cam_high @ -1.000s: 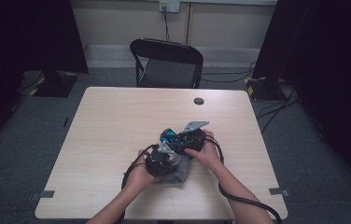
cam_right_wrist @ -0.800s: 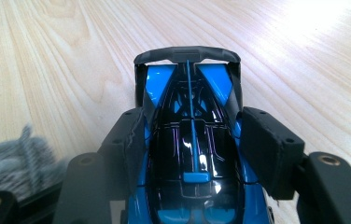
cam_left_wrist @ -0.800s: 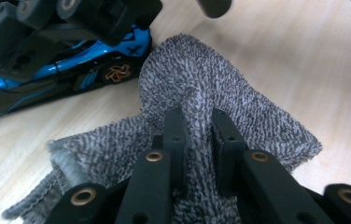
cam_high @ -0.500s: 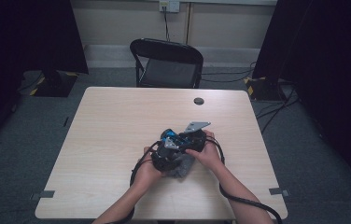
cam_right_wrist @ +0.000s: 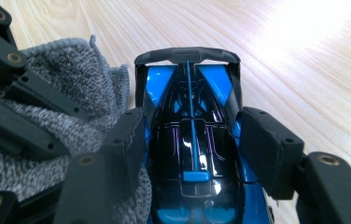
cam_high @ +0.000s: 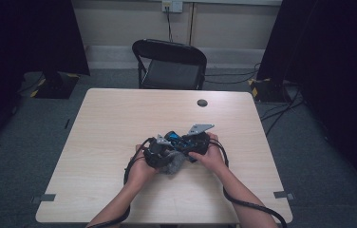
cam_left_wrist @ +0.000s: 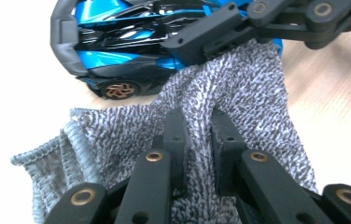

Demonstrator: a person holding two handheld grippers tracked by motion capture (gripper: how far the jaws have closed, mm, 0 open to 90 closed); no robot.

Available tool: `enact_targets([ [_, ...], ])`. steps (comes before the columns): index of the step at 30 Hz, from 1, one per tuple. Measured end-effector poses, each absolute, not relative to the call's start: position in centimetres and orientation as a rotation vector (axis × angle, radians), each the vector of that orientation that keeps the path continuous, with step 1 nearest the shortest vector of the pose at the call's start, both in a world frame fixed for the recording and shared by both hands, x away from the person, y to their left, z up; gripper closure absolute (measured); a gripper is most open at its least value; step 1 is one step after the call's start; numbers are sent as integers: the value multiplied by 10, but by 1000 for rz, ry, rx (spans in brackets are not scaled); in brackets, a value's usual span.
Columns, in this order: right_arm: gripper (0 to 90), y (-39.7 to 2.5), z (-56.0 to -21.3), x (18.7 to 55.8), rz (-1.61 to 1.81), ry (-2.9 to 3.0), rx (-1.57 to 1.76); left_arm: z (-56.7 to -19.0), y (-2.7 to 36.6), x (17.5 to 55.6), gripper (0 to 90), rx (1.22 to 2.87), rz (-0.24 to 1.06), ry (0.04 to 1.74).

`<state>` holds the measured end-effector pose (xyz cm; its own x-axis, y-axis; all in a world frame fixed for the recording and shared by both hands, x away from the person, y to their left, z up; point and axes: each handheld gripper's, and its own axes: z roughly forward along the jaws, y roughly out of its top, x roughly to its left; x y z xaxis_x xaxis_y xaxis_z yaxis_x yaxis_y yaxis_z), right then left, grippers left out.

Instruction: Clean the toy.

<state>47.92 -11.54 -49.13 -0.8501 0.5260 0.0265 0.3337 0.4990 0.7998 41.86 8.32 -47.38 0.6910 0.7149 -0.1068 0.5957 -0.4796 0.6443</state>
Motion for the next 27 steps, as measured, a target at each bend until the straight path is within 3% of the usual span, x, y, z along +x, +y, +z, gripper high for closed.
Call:
enact_targets([
  [27, 421, -117, -492, 479, 1284, 2515, 741, -471, 101, 424, 796, 2263, 289, 1040],
])
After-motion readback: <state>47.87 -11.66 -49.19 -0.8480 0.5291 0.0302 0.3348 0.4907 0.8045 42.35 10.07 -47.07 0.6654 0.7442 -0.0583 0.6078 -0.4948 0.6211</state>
